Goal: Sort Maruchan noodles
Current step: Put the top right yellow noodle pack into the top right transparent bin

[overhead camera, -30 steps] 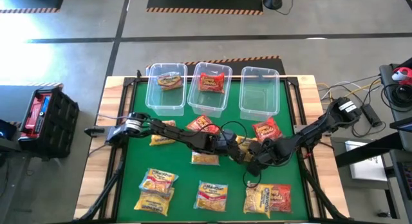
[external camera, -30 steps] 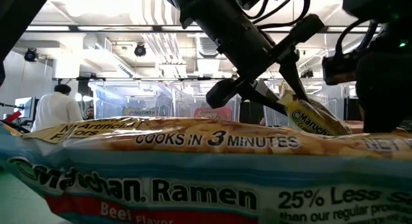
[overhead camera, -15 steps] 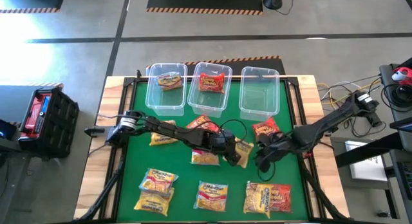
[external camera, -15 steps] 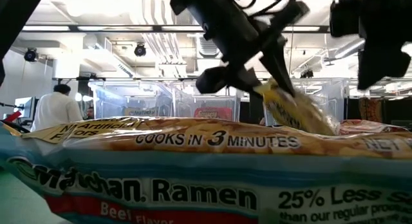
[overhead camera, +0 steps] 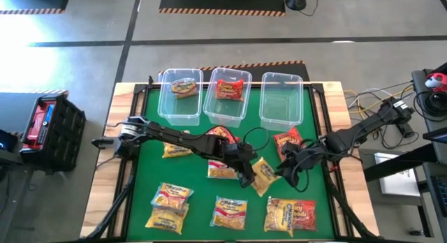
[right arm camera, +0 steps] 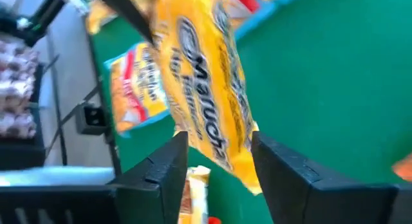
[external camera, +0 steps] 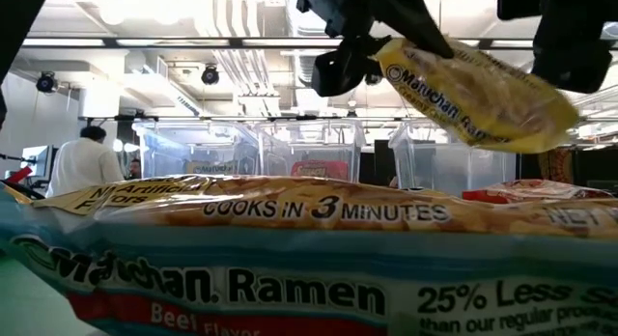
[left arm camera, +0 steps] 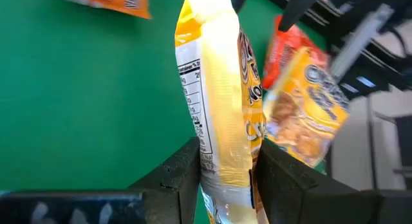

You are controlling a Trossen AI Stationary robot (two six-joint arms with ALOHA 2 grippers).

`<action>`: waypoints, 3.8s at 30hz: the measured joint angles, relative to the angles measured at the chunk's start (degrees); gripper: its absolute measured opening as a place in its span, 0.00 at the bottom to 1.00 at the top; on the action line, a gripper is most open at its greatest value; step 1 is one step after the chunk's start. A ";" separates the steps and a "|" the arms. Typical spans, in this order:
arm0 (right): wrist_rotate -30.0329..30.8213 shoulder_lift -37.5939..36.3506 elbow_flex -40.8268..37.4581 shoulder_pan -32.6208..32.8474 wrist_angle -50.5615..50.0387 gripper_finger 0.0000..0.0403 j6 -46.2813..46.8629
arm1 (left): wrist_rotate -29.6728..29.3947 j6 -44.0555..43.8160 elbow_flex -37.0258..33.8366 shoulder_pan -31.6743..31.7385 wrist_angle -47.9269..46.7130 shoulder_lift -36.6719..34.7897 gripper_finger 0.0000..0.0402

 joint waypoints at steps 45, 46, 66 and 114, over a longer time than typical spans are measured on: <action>-2.76 22.55 0.00 0.00 9.93 0.59 4.63 | 2.47 -3.86 -5.81 -0.36 -6.18 0.15 0.24; -3.09 23.12 0.00 0.00 10.29 0.59 4.34 | 2.46 -4.51 -6.39 -0.84 -5.16 0.15 0.23; -6.11 29.62 -0.87 0.02 12.87 0.58 0.23 | -2.83 -12.90 -9.29 -4.02 4.51 0.24 0.22; -5.96 23.28 -3.67 2.68 24.92 0.54 2.87 | -11.53 -34.18 -32.06 -9.39 43.10 -3.82 0.27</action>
